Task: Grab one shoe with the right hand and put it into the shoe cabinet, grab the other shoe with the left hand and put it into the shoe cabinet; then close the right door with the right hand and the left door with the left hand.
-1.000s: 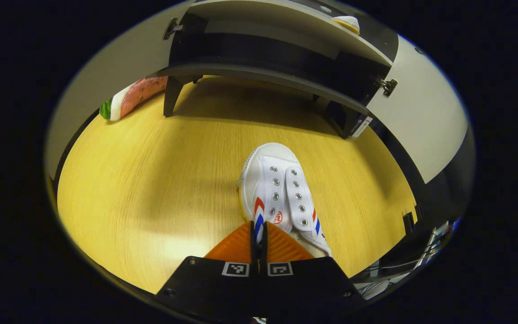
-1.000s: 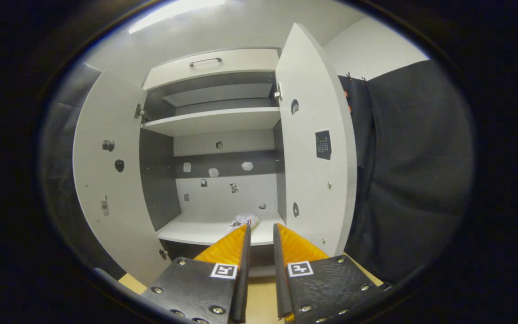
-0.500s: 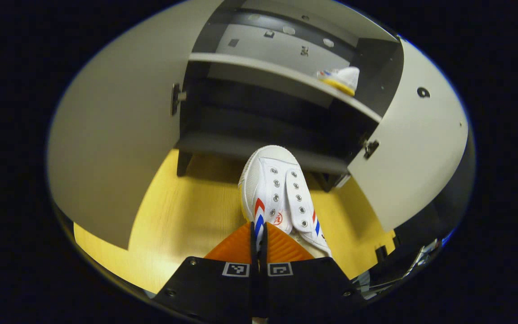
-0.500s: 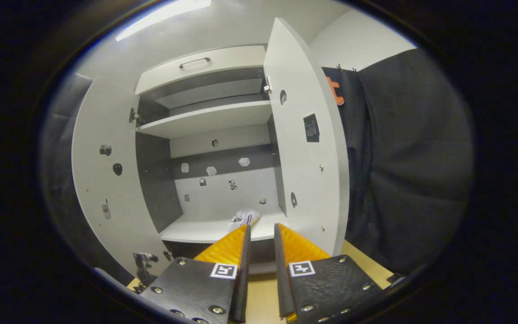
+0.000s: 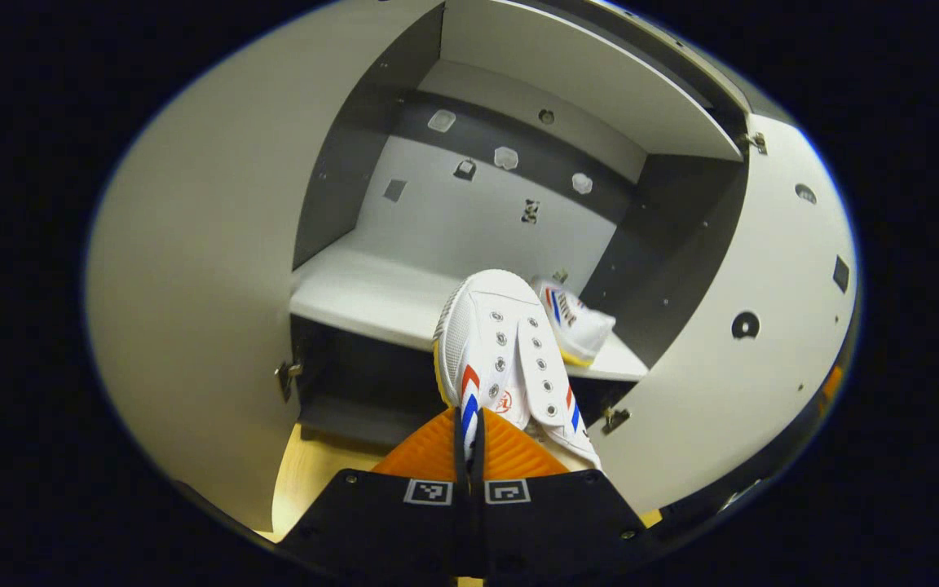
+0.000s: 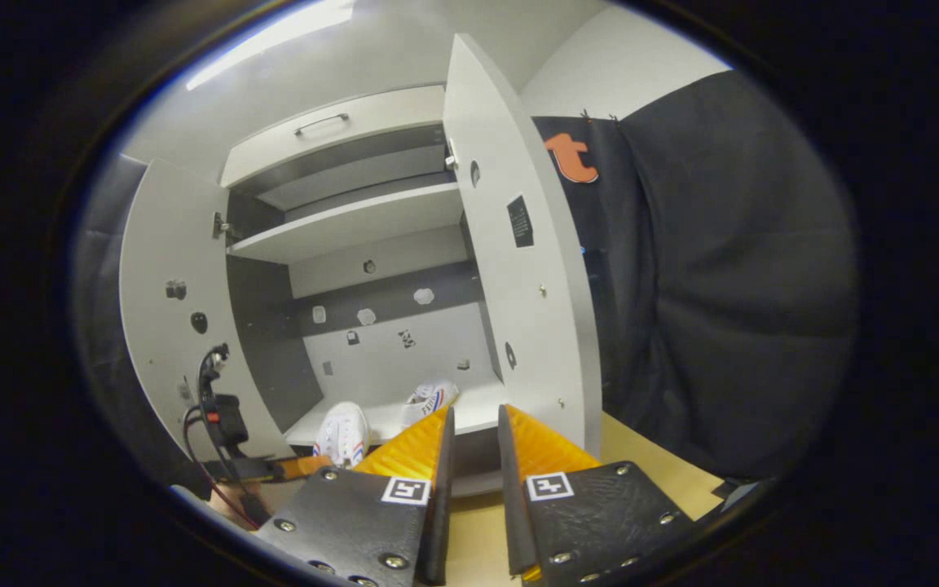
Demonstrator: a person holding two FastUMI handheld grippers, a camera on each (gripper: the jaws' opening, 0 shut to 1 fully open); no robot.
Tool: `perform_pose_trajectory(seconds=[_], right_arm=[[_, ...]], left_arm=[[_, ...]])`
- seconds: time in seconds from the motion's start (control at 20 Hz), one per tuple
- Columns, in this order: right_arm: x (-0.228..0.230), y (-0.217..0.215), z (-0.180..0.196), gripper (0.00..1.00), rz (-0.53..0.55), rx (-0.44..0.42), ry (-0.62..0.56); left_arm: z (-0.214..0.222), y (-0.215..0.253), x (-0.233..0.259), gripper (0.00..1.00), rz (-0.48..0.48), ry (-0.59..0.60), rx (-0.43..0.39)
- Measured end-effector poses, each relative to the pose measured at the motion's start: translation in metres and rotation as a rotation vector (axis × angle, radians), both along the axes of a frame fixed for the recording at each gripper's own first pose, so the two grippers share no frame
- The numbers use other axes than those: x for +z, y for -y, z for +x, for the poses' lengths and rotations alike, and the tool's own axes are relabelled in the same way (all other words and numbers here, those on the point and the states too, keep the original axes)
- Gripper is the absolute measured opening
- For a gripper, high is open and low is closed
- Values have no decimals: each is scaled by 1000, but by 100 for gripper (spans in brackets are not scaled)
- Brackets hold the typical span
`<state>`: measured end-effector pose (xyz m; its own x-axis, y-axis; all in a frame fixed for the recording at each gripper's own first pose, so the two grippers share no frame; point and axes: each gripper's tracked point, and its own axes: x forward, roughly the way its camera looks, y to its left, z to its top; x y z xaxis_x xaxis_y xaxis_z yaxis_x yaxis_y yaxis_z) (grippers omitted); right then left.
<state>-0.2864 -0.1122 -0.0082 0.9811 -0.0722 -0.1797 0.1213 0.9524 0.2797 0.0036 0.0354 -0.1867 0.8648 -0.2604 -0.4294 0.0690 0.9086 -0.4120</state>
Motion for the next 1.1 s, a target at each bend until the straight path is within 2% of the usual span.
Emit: perform_pose_trajectory(seconds=[0.25, 0.3, 0.55, 0.8, 0.9, 0.95, 1.0, 1.05, 1.1], right_arm=[[-5, 18, -11, 28, 14, -50, -3], [-7, 22, -15, 28, 21, -62, -6], [-17, 40, -27, 28, 25, -120, -26], [-25, 53, -43, 28, 24, -142, -52], [-25, 55, -46, 28, 24, -143, -55], [-25, 56, -46, 28, 26, -147, -55], [-26, 61, -47, 29, 22, -156, -53], [-24, 68, -49, 29, 14, -167, -49], [-23, 77, -49, 29, 3, -181, -47]], left_arm=[[0, 7, -6, 0, 22, 20, 32], [-1, 8, -10, 2, 35, 1, 29], [-8, 10, -27, 0, 75, -135, 48], [3, 12, -46, 1, 44, -232, 50], [1, 16, -42, 2, 12, -220, 37], [-1, 21, -35, 14, -14, -205, 24], [6, 21, -35, 22, -14, -189, 30], [-1, 16, -26, 44, 1, -171, 35], [-2, 13, -20, 46, 17, -151, 40]])
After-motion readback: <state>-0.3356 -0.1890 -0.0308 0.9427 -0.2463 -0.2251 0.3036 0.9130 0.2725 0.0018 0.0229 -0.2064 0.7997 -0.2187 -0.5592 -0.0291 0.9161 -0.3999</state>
